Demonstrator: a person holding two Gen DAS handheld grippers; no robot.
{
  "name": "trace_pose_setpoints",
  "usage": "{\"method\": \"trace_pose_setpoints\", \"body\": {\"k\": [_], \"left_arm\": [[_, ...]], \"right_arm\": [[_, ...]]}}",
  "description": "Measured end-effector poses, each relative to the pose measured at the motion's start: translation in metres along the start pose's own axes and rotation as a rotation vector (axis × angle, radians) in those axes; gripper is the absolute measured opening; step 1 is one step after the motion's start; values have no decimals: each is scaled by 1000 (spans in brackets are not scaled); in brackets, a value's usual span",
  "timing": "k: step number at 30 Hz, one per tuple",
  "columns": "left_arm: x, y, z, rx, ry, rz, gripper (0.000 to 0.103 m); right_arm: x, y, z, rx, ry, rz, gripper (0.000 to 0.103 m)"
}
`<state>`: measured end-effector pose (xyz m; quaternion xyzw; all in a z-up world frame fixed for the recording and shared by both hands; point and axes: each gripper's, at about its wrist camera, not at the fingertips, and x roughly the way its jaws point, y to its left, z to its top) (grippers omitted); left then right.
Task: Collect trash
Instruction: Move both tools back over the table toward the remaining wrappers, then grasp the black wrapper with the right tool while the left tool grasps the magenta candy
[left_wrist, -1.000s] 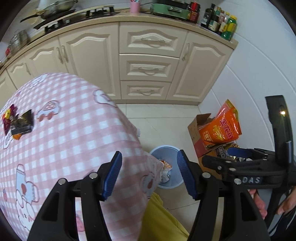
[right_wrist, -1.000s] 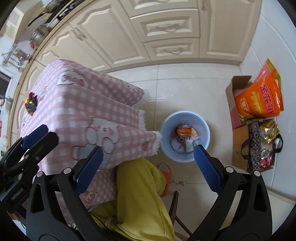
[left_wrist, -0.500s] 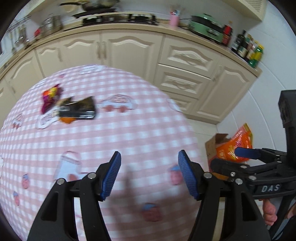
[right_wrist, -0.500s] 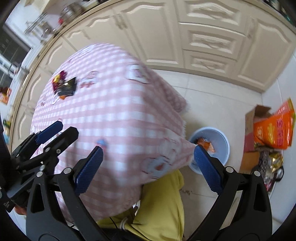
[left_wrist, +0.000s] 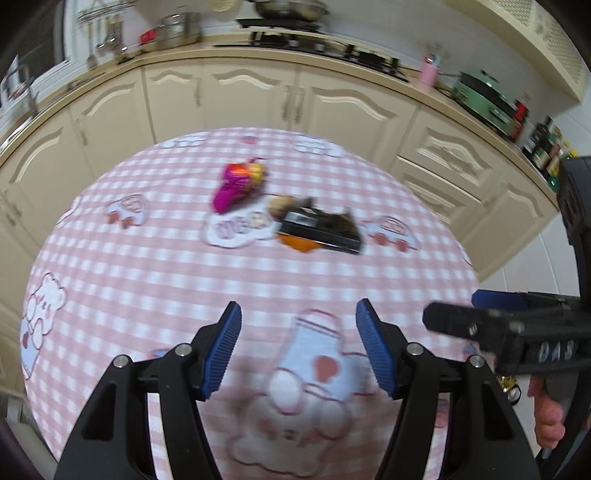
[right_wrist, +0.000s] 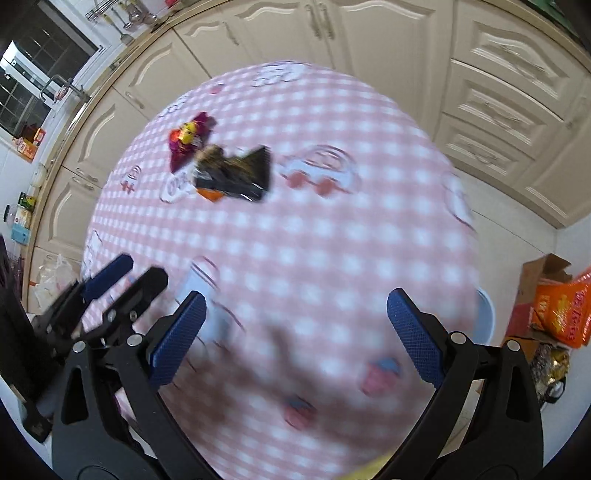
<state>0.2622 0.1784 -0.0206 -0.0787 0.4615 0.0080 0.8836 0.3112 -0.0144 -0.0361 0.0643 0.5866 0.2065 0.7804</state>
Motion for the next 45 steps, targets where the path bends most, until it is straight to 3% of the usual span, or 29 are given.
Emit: {"method": "trace_pose_setpoints", "body": {"k": [8,14,15,17,19,24,30,33,38,39,40,41,45], "left_arm": [[1,57,17,-86,-11,59,63],[8,86,30,-141,-9,79,63],[10,89,32,-144,-5,85,63],[12,92,35,-143,-3,89,64],[17,93,39,-142,-3,92,64],[31,84,52,-138,11,65,64],[49,64,71,-96,16,74,65],[59,59,85,-90,-5,66,76],[92,58,106,-93,5,91,76],[100,58,108,-88,15,93,74],[110,60,108,-94,35,91,65],[115,62,107,-105,54,97,40],[106,61,103,-80,10,87,37]], "right_arm": [[40,30,50,33,42,0,96],[68,51,74,8,39,-46,94],[74,53,76,-7,50,-68,90],[74,58,78,-46,21,-124,68],[70,55,80,-30,19,-82,42],[64,41,83,-6,36,-12,22],[48,26,81,17,-21,21,14],[37,18,81,19,-47,26,13],[23,4,79,32,-82,37,13],[20,2,79,37,-84,42,13],[16,-2,78,43,-88,48,13],[14,-4,78,45,-92,47,13],[4,-13,74,53,-110,55,13]]}}
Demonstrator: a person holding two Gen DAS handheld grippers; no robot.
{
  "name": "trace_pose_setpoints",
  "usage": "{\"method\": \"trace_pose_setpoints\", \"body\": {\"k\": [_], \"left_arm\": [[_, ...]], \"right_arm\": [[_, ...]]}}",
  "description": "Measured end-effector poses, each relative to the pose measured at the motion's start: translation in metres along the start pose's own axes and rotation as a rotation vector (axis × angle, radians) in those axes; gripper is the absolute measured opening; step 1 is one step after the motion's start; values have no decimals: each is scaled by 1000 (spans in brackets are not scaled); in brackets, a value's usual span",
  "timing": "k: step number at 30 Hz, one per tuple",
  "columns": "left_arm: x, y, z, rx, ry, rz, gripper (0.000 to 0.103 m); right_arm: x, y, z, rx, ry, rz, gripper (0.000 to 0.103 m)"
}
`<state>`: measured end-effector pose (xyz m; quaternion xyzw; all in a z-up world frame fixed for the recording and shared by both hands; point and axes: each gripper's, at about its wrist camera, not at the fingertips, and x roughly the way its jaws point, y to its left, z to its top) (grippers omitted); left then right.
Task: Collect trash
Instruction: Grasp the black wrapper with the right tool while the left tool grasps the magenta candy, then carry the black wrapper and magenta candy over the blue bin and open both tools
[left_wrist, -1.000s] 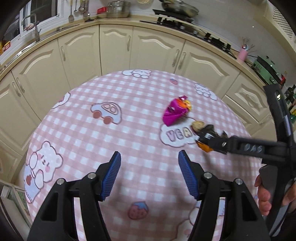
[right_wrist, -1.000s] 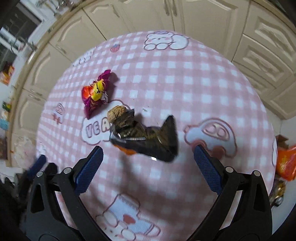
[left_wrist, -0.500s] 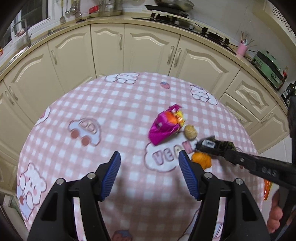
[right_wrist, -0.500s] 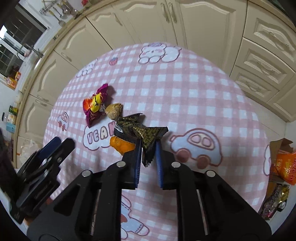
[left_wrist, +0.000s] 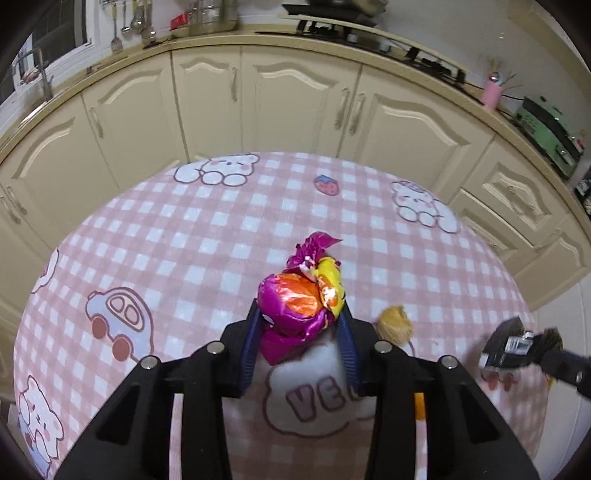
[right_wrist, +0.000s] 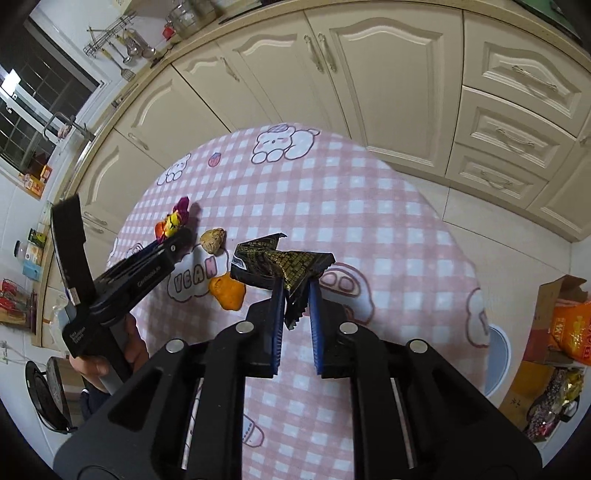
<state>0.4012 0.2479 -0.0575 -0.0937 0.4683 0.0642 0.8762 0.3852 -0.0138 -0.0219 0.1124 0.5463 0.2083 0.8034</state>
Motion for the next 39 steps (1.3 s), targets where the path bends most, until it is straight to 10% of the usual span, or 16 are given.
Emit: {"method": "trace_pose_setpoints", "body": {"k": [18,39], "left_arm": [[-71,-23,-44,28,-56,-41,37],[-109,-183,-114,275,-44,-180,37]], "right_arm": [[-56,-50,-36,77,-66,-18,13],[-143,-169,-128,276,-159,-98,13]]}}
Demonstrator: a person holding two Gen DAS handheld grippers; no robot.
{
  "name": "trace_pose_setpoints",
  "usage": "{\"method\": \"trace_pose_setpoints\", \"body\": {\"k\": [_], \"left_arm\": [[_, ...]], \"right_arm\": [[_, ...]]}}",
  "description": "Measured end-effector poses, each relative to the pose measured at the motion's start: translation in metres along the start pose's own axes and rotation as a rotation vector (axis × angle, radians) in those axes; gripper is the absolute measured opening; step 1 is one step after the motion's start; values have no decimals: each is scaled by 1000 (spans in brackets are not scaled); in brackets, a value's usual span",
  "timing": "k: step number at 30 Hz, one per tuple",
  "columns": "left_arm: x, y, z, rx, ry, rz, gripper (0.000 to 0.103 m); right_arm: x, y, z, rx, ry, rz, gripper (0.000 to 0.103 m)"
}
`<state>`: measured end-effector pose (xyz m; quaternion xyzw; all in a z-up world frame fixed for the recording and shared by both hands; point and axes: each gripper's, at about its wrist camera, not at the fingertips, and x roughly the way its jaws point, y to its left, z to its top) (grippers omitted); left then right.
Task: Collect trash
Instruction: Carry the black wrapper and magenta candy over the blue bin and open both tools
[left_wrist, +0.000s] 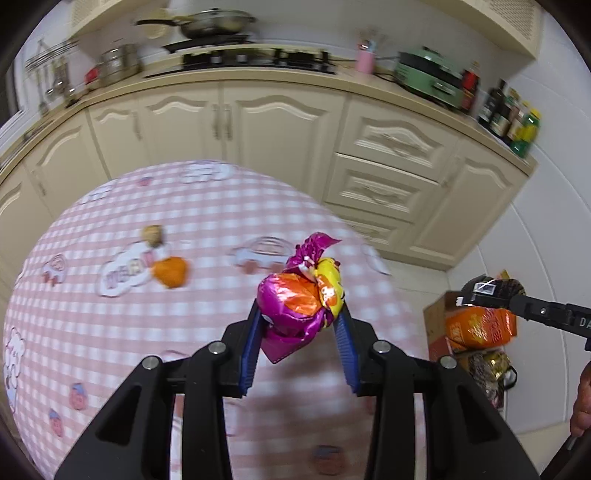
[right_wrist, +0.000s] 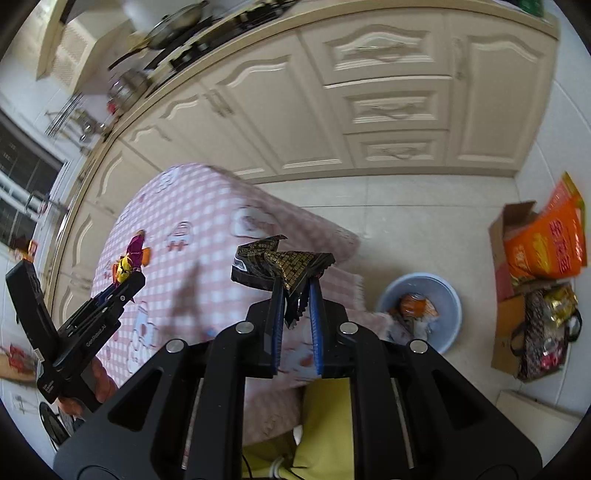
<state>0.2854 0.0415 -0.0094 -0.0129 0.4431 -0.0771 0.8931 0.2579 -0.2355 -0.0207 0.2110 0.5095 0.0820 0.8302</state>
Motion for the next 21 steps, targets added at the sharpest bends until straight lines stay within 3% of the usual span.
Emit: {"method": "trace_pose_setpoints", "body": {"k": [9,21], "left_arm": [[16,-98,-15,137,34,-65,37],[50,-197,-40,303,127,-146,38]], "right_arm": [[-20,-81,-21,130,-17,-49,13],[-18,-167,-59,274,21,-123,14]]}}
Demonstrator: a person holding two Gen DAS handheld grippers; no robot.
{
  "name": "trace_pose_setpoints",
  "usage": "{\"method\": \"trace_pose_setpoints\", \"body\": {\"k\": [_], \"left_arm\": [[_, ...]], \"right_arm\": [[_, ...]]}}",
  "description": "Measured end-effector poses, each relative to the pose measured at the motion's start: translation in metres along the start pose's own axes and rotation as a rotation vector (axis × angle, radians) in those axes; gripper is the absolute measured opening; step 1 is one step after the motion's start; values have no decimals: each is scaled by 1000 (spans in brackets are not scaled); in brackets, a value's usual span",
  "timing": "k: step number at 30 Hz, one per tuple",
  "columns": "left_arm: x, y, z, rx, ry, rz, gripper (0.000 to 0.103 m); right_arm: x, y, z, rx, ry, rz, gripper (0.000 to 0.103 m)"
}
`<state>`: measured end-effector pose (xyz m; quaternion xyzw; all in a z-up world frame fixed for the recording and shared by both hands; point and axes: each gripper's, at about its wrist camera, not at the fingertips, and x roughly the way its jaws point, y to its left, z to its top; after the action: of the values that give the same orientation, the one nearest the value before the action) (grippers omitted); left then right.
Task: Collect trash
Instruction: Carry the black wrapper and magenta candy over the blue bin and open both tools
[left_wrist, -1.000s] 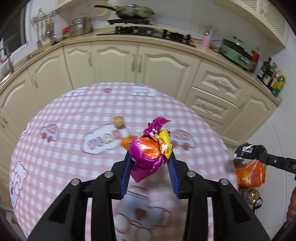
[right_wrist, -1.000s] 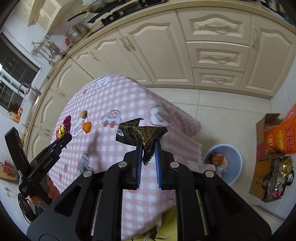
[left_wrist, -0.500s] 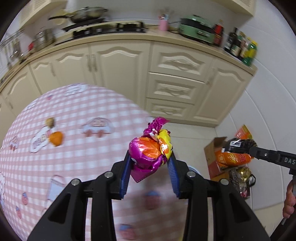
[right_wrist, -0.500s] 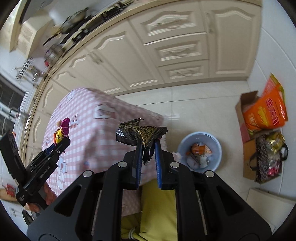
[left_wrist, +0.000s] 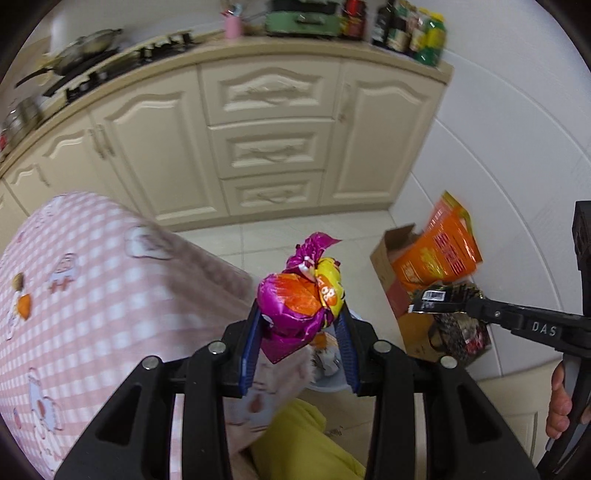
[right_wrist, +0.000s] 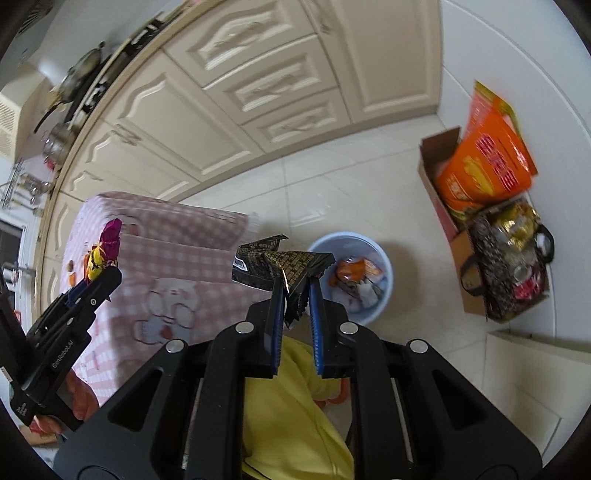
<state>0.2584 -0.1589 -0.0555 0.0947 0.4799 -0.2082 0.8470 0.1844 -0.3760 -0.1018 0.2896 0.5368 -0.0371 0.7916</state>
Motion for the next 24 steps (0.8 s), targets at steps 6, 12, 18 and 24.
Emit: {"method": "trace_pose_setpoints", "body": {"k": [6,12,18,24], "left_arm": [[30,-30,-3,45,99,-39,58],[34,-31,-7,46,98,-16,59],[23,-5,-7,-6,82,0,59],[2,21,-10,-69,61,23,64]], "right_arm": [[8,-29,-7,49,26,-21,14],[17,-36,-9,62,53,-30,14],[28,-3,-7,-33,58,-12,15],[12,35,-3,-136,-39,28,76]]}}
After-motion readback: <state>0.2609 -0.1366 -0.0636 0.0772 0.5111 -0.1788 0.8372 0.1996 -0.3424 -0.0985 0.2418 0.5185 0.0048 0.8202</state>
